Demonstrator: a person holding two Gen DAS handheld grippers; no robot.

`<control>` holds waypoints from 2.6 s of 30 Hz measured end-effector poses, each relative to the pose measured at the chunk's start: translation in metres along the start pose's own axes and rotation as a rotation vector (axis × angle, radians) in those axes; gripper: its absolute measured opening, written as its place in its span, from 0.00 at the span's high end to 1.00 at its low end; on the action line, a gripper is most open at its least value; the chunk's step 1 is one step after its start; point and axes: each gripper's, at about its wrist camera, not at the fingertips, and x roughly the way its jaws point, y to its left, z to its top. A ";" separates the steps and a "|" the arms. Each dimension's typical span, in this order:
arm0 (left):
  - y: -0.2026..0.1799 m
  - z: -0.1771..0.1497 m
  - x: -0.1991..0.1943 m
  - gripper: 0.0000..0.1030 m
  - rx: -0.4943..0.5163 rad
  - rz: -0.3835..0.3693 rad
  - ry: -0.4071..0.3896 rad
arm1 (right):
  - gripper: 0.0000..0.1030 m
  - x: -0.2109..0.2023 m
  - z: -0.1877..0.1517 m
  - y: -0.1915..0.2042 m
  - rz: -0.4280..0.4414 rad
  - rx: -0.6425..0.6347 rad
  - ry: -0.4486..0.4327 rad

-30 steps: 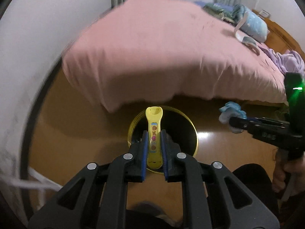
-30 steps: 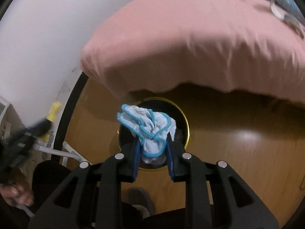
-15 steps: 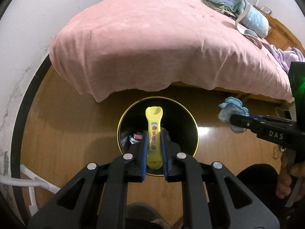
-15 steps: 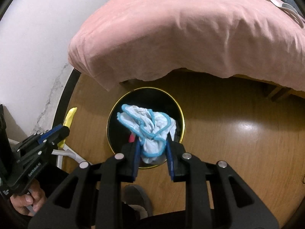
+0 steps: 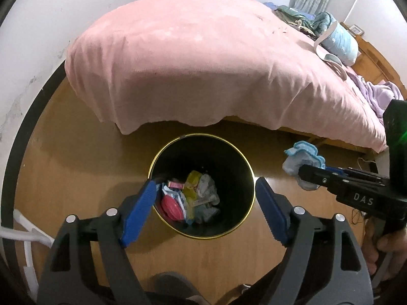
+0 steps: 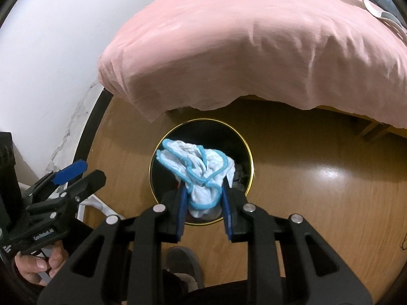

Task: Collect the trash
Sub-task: 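Carry the yellow toy and cloth to the bin and open both tools, then grasp the clear ring with the left tool while the right tool grasps the green cigarette box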

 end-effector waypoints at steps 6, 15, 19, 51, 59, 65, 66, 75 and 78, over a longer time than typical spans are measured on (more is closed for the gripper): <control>0.002 -0.002 -0.009 0.24 0.008 0.011 -0.015 | 0.67 -0.003 0.005 0.008 0.015 -0.019 -0.015; 0.011 -0.016 -0.059 0.20 0.087 0.087 -0.086 | 0.23 -0.018 0.022 0.037 0.055 -0.039 -0.073; 0.017 -0.021 -0.120 0.13 0.060 0.090 -0.133 | 0.23 -0.034 0.034 0.065 0.093 -0.071 -0.097; 0.321 -0.344 -0.566 0.06 -0.731 0.838 -0.212 | 0.13 -0.038 -0.167 0.838 0.554 -1.525 0.180; 0.357 -0.340 -0.567 0.06 -0.739 0.792 -0.225 | 0.43 -0.024 -0.178 0.861 0.600 -1.535 0.252; 0.409 -0.286 -0.546 0.06 -0.662 0.767 -0.248 | 0.43 -0.062 -0.153 0.826 0.660 -1.466 0.180; 0.418 -0.272 -0.539 0.06 -0.641 0.761 -0.244 | 0.43 -0.068 -0.146 0.817 0.661 -1.455 0.171; 0.478 -0.214 -0.492 0.07 -0.511 0.751 -0.175 | 0.43 -0.105 -0.096 0.714 0.668 -1.287 0.113; 0.482 -0.210 -0.486 0.13 -0.509 0.737 -0.171 | 0.43 -0.115 -0.078 0.675 0.667 -1.224 0.088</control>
